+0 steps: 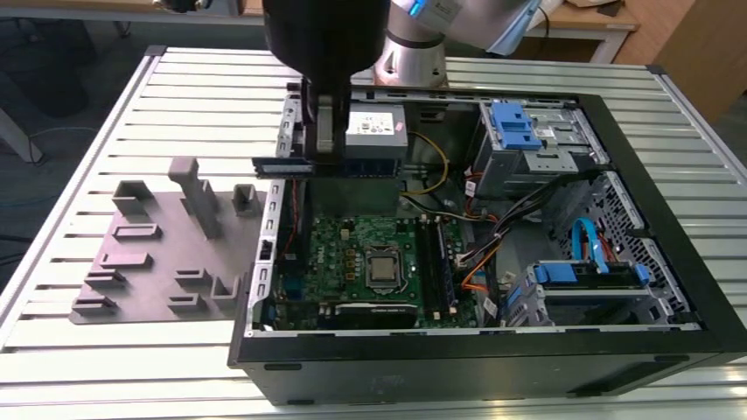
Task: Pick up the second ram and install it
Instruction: 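Pick up the second ram and move it above second insertion slot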
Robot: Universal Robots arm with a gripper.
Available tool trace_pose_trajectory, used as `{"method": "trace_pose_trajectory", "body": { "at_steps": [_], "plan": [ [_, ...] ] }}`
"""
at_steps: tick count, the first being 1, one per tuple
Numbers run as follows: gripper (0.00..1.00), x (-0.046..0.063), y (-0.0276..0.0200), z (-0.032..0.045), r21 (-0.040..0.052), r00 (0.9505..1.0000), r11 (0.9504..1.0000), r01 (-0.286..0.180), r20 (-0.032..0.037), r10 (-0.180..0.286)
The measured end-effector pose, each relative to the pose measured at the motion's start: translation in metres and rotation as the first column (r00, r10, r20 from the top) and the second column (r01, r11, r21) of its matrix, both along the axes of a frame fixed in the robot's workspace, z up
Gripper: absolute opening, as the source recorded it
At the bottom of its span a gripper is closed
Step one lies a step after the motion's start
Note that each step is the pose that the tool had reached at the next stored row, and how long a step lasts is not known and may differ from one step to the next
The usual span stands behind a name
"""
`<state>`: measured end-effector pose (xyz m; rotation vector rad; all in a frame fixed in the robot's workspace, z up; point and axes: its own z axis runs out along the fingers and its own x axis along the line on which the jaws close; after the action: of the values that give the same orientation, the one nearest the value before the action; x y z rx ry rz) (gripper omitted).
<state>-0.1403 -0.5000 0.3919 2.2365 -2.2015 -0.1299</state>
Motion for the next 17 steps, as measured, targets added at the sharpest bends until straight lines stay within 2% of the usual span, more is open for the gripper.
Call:
{"method": "trace_pose_trajectory", "body": {
  "at_steps": [8,17],
  "plan": [
    [0.11,0.012,0.0,-0.0074,-0.0001,1.0,1.0,0.0,-0.0003,0.0],
    [0.11,0.04,0.0012,-0.0235,0.0001,1.0,1.0,0.0,-0.0039,0.0]
  ]
}}
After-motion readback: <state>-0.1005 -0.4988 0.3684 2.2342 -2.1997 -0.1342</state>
